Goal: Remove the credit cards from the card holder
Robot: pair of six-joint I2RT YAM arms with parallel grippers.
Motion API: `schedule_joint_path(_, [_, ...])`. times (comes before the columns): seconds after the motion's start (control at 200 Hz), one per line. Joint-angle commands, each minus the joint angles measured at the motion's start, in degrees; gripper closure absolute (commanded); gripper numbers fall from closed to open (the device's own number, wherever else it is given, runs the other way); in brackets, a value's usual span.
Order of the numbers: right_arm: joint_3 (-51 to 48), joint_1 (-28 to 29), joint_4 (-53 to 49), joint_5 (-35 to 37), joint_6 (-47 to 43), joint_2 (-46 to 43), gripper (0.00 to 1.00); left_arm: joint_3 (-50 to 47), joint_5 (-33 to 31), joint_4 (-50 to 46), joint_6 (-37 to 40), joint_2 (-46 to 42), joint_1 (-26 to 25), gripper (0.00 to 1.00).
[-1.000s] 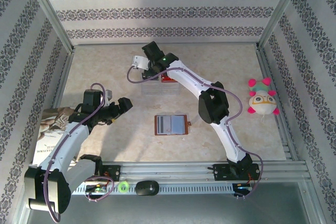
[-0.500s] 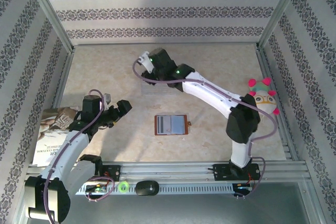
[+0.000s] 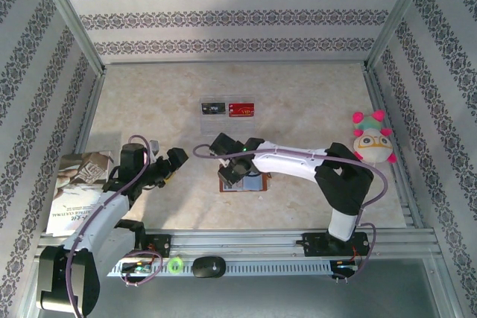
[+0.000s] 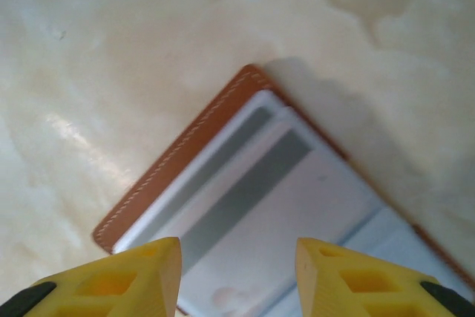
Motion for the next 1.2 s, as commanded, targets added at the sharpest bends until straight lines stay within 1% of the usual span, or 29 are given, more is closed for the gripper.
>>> schedule_joint_path(0.0, [-1.07,0.77,0.49,2.73,2.2,1.01,0.54,-1.16,1.65,4.29,-1.62,0.34,0.65,0.02])
schedule_joint_path(0.14, [-1.44,0.62,1.1,4.42,3.54,1.37,0.54,-1.22,1.92,4.15,-1.41,0.6,0.15,0.02])
schedule_joint_path(0.245, [-3.85,-1.16,4.34,-0.43,5.54,0.17,0.55,-1.16,1.38,4.54,-1.27,0.91,-1.55,0.04])
schedule_joint_path(0.365, [-5.58,-2.92,6.34,-3.16,6.5,-0.05,0.59,-1.08,-0.27,5.32,-1.4,2.53,-4.19,0.09])
schedule_joint_path(0.45, [-5.92,-2.97,6.34,-2.31,5.88,0.09,0.59,-0.74,-0.67,6.63,-1.65,4.59,-5.85,0.11])
schedule_joint_path(0.7, [-4.21,-1.04,2.84,2.93,3.18,2.5,0.57,1.23,-2.46,7.24,-1.1,7.21,-8.57,0.11])
schedule_joint_path(0.804, [-4.07,-0.56,2.31,3.09,3.49,4.27,0.59,1.73,-2.56,7.12,-1.0,7.64,-9.08,0.11])
schedule_joint_path(0.864, [-4.53,-0.55,2.6,2.4,3.61,4.85,0.62,1.9,-2.56,7.02,-0.92,7.73,-9.28,0.11])
schedule_joint_path(0.919, [-4.93,-0.55,3.16,1.54,3.63,5.28,0.67,2.05,-2.6,6.66,-0.83,7.7,-9.52,0.11])
schedule_joint_path(1.194, [-6.07,-1.07,5.98,-1.75,2.75,4.39,0.99,2.78,-3.5,5.63,-0.44,7.77,-10.96,0.11])
